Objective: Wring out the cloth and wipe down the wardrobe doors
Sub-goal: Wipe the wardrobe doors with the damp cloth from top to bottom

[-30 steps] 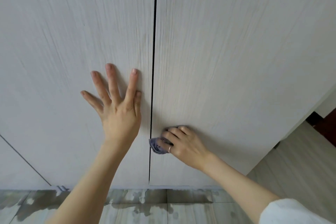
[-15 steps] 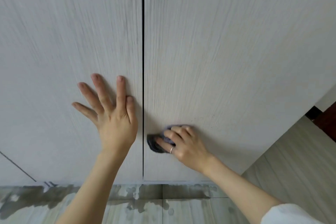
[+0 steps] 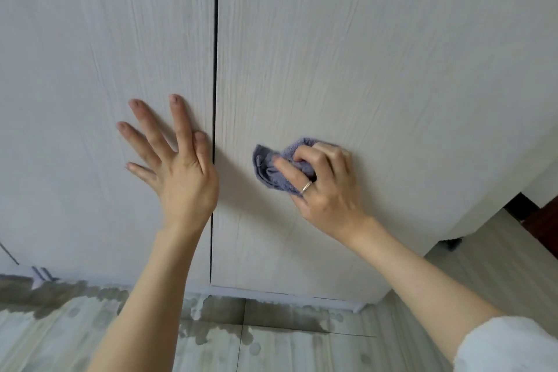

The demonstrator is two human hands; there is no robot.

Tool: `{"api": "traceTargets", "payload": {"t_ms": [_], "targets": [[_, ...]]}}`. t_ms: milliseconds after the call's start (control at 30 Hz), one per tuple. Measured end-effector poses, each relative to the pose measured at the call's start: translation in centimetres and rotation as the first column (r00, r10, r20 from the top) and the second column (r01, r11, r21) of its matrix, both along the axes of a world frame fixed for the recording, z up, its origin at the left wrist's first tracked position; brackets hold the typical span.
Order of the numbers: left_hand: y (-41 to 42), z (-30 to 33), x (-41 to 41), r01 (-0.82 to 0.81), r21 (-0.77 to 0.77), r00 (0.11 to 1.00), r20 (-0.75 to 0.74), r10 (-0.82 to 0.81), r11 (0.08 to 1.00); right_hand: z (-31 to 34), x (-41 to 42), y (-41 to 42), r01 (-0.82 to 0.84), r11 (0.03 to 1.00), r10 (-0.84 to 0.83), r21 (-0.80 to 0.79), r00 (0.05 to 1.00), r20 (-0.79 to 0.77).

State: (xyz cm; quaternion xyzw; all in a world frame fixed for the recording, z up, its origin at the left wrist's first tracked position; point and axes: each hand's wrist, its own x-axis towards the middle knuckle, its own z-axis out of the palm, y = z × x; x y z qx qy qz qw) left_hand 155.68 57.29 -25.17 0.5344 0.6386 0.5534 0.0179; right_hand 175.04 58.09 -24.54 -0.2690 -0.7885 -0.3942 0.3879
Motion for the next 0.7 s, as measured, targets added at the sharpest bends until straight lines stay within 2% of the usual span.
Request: {"api": "traceTargets", "payload": {"t_ms": [67, 133, 200, 267, 367, 433, 500, 567, 633, 700], "targets": [[-0.3, 0.1, 0.4, -0.008, 0.000, 0.999, 0.045, 0.008, 1.000, -3.2, 1.7, -0.4, -0.020, 0.998, 0.031, -0.058, 0.980, 0.196], [-0.5, 0.1, 0.8, 0.000, -0.002, 0.999, 0.046, 0.000, 1.000, -5.1, 3.0, -1.1, 0.034, 0.993, 0.018, -0.116, 0.906, 0.423], [-0.6, -0.4, 0.9, 0.004, -0.015, 0.999, 0.036, -0.004, 1.000, -5.1, 3.7, -1.6, 0.062, 0.991, 0.007, -0.119, 0.864, 0.503], [-0.6, -1.1, 1.0, -0.009, -0.028, 0.999, 0.031, 0.010, 1.000, -3.2, 3.8, -1.6, 0.051, 0.993, -0.003, -0.102, 0.904, 0.427], [-0.7, -1.3, 1.4, -0.016, -0.033, 0.998, 0.052, 0.018, 0.999, 1.4, 4.1, -1.3, 0.023, 0.998, -0.014, -0.056, 0.988, 0.155], [-0.7, -1.1, 1.7, -0.014, -0.031, 0.997, 0.076, 0.017, 0.999, 3.0, 4.4, -1.1, 0.036, 0.999, -0.036, -0.017, 0.999, -0.031], [-0.8, -1.3, 1.8, -0.005, -0.033, 0.996, 0.086, 0.008, 0.999, 2.0, 4.9, -1.1, 0.036, 0.999, -0.039, -0.025, 0.992, -0.121], [-0.9, -2.3, 1.6, 0.010, -0.048, 0.998, 0.064, -0.006, 0.999, -1.5, 6.0, -1.4, 0.025, 0.996, -0.029, -0.089, 0.999, -0.037], [-1.2, -3.3, 1.7, 0.025, -0.077, 0.999, 0.040, -0.022, 0.997, -5.1, 8.0, -2.2, 0.085, 0.989, -0.057, -0.125, 0.975, 0.213], [-1.2, -3.9, 1.8, 0.031, -0.092, 0.998, 0.050, -0.027, 0.995, -6.5, 9.5, -2.9, 0.142, 0.981, -0.089, -0.130, 0.933, 0.348]]}}
